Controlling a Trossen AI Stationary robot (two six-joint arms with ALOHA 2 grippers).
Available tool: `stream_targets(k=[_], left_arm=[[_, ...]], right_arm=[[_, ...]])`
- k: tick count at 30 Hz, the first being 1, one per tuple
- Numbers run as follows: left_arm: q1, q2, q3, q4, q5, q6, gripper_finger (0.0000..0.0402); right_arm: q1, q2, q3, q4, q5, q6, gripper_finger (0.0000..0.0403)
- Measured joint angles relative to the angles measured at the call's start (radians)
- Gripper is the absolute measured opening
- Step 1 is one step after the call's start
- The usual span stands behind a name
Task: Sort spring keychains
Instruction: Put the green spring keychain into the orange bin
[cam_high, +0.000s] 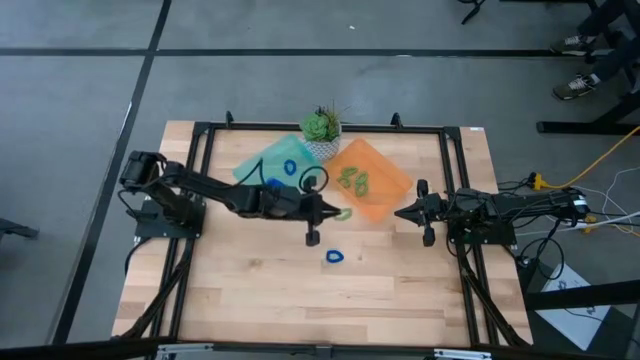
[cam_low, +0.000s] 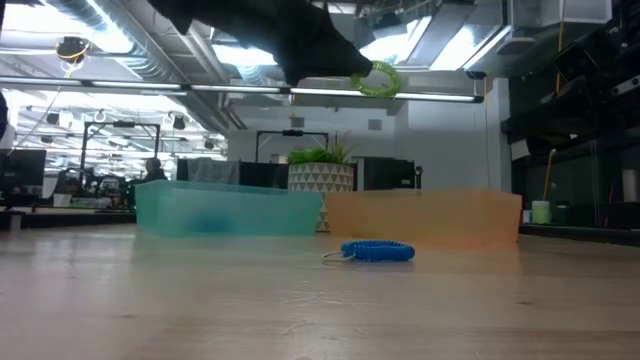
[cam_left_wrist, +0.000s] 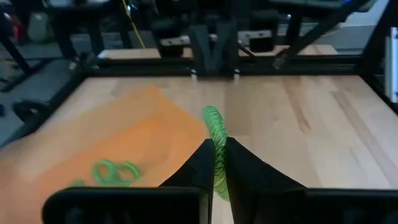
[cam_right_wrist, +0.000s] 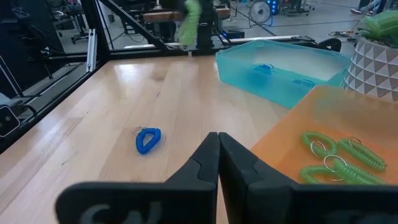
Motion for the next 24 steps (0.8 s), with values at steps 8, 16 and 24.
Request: stream_targets(k=[8,16,24], left_arm=[[0.048,0.000,0.000,0.041,-0.003,0.110,0.0019],[0.114,0.000,0.000,0.075,-0.013,0.221,0.0019],[0.214,0.000,0.000,0.074,0.053,0.235,0.0019]], right_arm=[[0.000,0.000,0.000,0.000,0.000,0.000,0.0007],[0.000,0.000,0.000,0.000,0.000,0.000,0.0007],[0.000,0.000,0.000,0.000,0.000,0.000,0.0007]])
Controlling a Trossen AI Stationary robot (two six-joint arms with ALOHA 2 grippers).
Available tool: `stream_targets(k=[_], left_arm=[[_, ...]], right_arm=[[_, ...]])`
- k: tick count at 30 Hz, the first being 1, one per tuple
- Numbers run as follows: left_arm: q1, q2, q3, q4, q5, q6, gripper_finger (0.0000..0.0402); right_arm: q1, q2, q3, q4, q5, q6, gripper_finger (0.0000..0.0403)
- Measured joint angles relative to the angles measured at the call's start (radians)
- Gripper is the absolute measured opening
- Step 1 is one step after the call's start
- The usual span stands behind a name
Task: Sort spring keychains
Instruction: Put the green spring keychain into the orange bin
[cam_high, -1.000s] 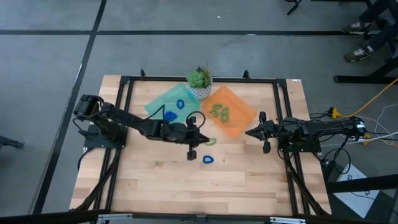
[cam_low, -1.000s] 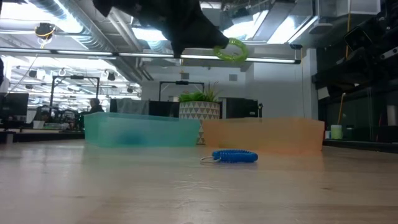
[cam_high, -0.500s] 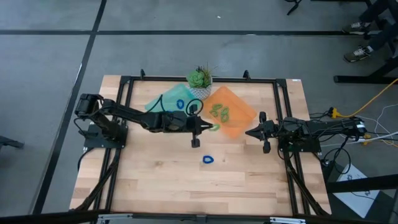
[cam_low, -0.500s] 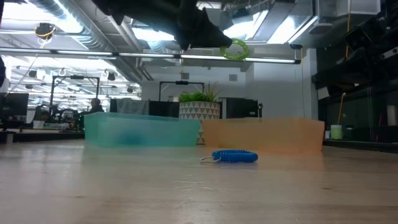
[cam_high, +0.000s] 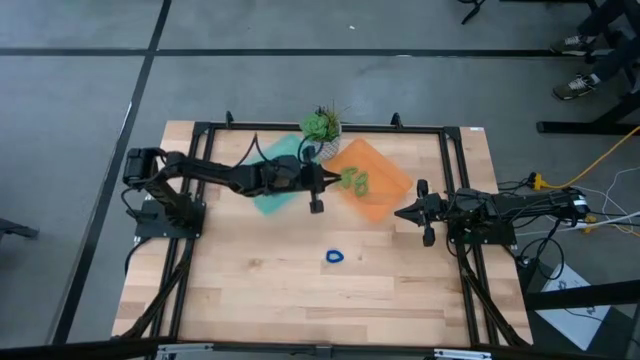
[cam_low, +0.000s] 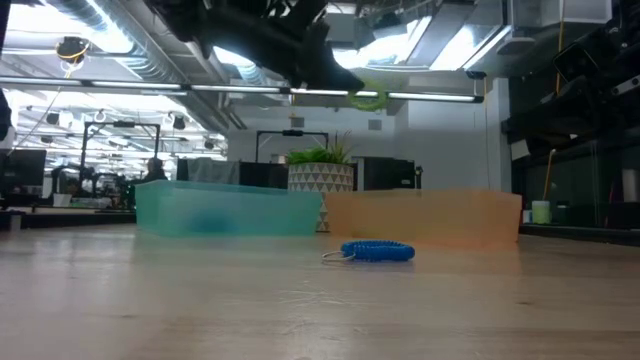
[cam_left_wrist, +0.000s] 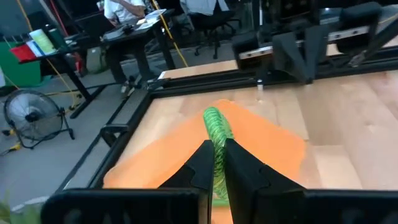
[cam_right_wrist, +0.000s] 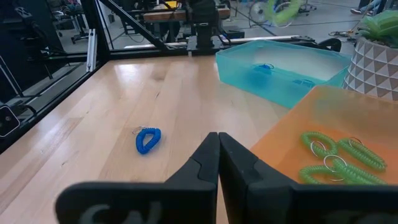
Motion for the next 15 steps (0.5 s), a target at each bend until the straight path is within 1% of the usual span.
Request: stream_targets(k=[7,11,15], left_arm=[[0.056,0.018,0.001,0.005,0.012,0.031,0.0019],[0.088,0.064,0.001,0.064,0.011,0.055,0.0019],[0.112,0.123,0.056,0.060,0.009,0.068,0.0019]], right_arm=[[0.000,0.000,0.000,0.000,0.000,0.000,0.0007],[0.000,0.000,0.000,0.000,0.000,0.000,0.0007],[0.000,0.000,0.000,0.000,0.000,0.000,0.0007]])
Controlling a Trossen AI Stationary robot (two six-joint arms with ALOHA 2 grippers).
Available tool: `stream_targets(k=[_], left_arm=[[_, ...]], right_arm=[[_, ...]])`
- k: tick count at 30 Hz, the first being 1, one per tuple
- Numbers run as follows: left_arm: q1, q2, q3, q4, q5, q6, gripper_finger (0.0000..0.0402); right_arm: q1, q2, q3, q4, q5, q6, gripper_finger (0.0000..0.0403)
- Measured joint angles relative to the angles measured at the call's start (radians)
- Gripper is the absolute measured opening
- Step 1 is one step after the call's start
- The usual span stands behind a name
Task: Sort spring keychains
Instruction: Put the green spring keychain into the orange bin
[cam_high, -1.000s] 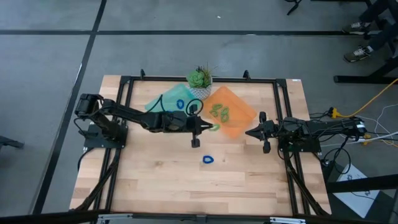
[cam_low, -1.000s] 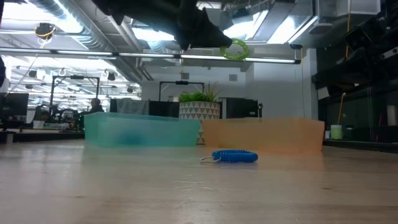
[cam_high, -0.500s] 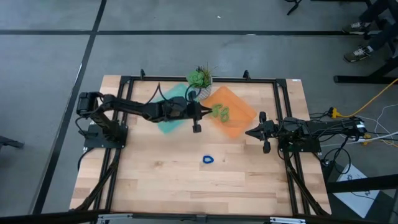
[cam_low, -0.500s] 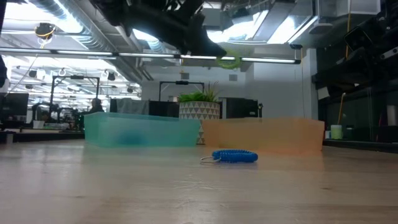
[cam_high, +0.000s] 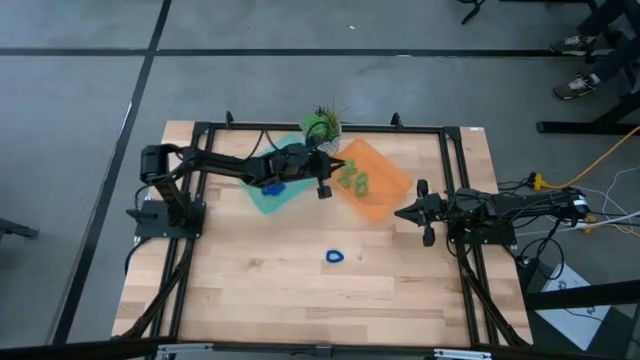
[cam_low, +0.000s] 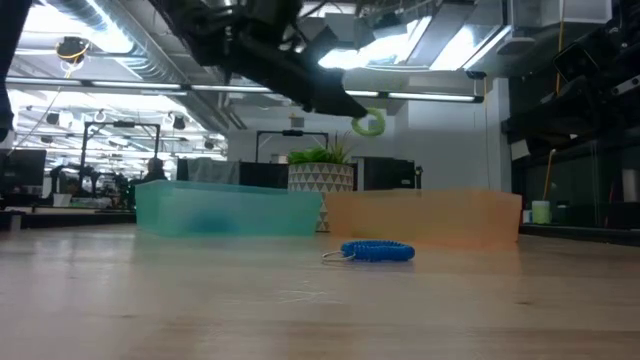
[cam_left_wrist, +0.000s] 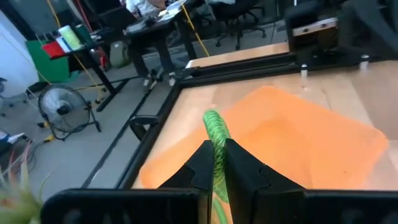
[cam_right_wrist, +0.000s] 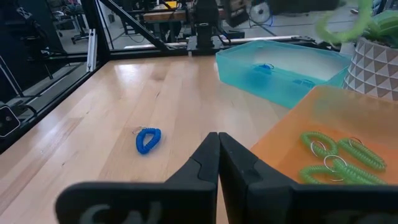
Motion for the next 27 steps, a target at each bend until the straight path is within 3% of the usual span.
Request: stream_targets(k=[9,15,27], left_arm=[[0.008,0.160,0.162,-0.137,0.014,0.024,0.0019],[0.008,0.265,0.219,-0.137,-0.058,0.081,0.0019],[0.007,0.303,0.229,-0.139,-0.187,0.142,0.0040]], right_arm=[[0.000,0.000,0.000,0.000,0.000,0.000,0.0007],[0.000,0.000,0.000,0.000,0.000,0.000,0.0007],[0.000,0.000,0.000,0.000,0.000,0.000,0.0007]])
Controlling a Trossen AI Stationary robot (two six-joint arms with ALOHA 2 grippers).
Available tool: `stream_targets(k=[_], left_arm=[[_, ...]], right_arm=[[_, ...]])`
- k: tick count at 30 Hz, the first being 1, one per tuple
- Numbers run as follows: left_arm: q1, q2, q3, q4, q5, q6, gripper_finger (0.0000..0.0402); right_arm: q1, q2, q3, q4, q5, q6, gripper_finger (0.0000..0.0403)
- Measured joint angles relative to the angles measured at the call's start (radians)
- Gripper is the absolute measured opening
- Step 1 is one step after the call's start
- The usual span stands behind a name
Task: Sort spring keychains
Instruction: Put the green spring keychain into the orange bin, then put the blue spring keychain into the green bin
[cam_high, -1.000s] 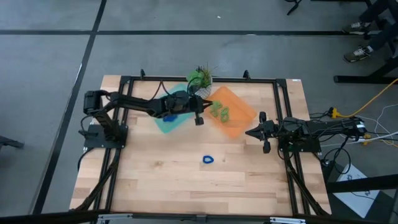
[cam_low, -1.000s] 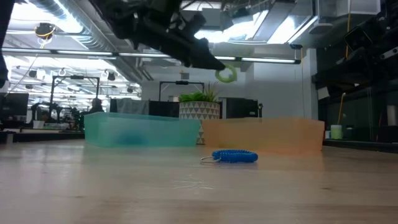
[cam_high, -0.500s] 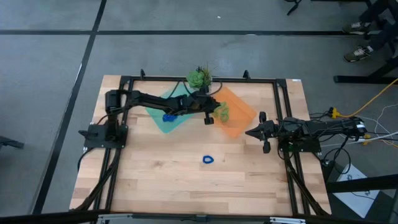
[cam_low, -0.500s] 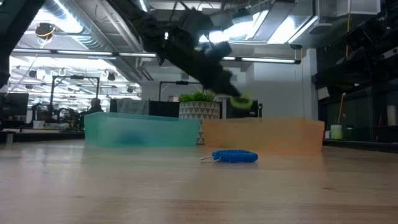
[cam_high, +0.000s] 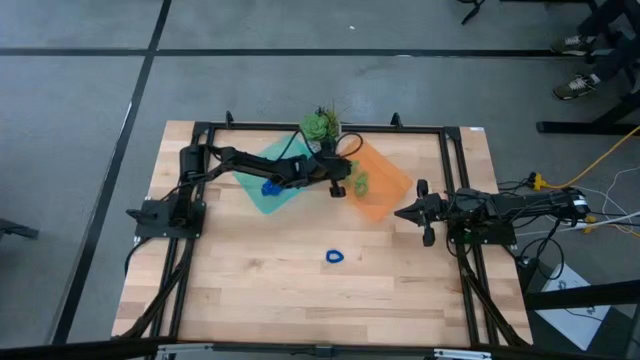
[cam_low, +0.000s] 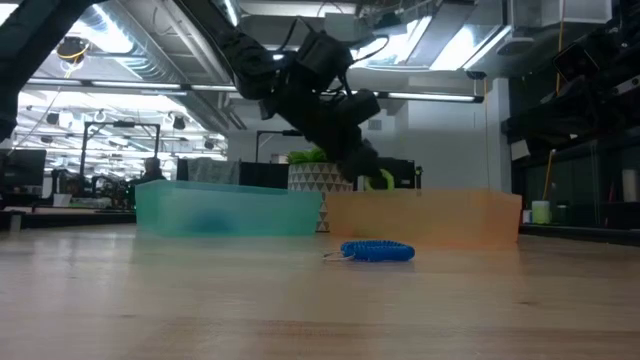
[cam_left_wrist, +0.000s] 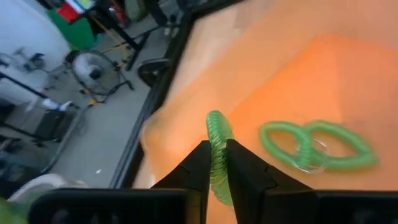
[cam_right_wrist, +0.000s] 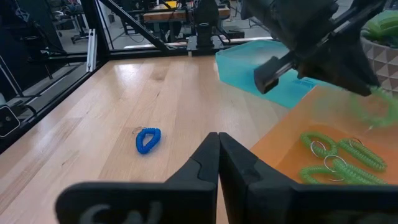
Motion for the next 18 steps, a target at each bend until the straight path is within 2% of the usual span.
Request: stream_targets(k=[3,7,12,18], left_arm=[[-0.001,0.000,0.000,0.004,-0.021,0.000,0.0057],[-0.004,0.000,0.000,0.003,0.020,0.004,0.0087],[-0.020,0.000,0.000,0.003,0.018,0.004,0.0130],[-0.071,-0.021,0.000,-0.003,-0.049,0.008,0.0157]], right_arm=[[0.000,0.000,0.000,0.000,0.000,0.000,0.0007],[0.000,0.000,0.000,0.000,0.000,0.000,0.0007],[0.000,0.000,0.000,0.000,0.000,0.000,0.0007],[0.000,0.000,0.000,0.000,0.000,0.000,0.0007]])
